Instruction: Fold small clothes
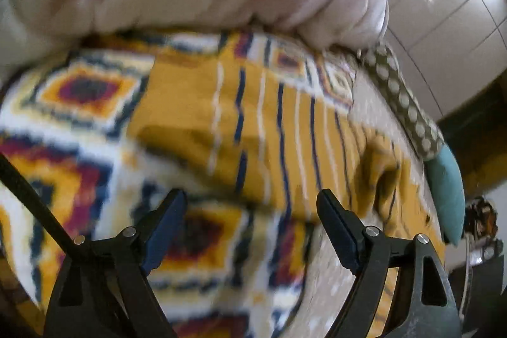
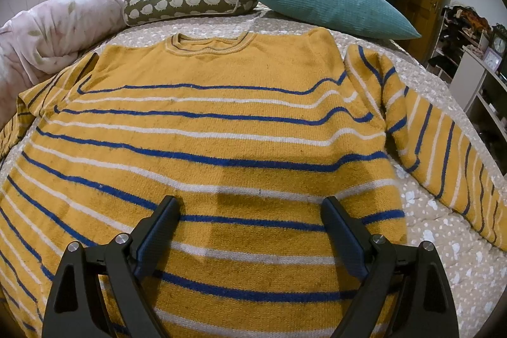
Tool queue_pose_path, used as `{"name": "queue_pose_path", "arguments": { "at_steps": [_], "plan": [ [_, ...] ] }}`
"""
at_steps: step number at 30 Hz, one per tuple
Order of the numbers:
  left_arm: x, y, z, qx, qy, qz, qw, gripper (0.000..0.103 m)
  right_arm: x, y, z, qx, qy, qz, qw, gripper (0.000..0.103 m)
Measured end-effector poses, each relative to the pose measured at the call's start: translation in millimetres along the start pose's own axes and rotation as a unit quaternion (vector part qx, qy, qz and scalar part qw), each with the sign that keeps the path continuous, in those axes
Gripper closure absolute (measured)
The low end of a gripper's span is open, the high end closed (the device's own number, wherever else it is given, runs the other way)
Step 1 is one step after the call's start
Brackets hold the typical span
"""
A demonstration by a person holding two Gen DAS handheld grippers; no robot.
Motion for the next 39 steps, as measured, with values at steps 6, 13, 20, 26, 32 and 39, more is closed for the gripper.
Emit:
{"name": "queue_pose_path", "arguments": {
  "at_steps": [6,13,20,26,32,39],
  "plan": [
    [-6.2,-30.3,-14.8,0.022,-0.070,0.002,0.9973,0.094,-0.9,-0.2,0.7,0.002,0.003,-0.001,1.000,0.009],
    [99.0,-55.7,1.7,-0.055,-0.179,0.145,0.9716,0.095,-0.9,-0.1,1.0,0.002,0.003,-0.001,1.000,0.009],
    [158.5,-99.9,28.4,-0.058,-0.215,0.189,0.9564,0.095,-0.9,0.1,1.4,0.001,0.001,-0.001,1.000,0.009],
    [140.5,-55.4,152.2,-0.172,-0.132,0.162,0.9626,0.095,-0.5,0.4,0.6,0.000,-0.003,-0.001,1.000,0.009],
    [99.7,30.8,301.5,-0.289,-0.006,0.090,0.9530,0.095,36.5,1.3,25.2,-0.055,-0.074,0.039,0.995,0.016],
    [62.4,136.0,420.4,-0.372,0.108,-0.004,0.9220,0.091,72.5,21.0,91.9,-0.145,-0.105,0.061,0.982,0.015]
  ]
}}
Point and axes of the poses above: each gripper's, at about its wrist camera, not at the fingertips, and x roughly against the way its jaws point, z to its right, y to its underside, the point moved 9 cm from there along -x, roughly the way its jaws point, and after that the axes turned 15 degrees about -z, right-handed, at the moved point
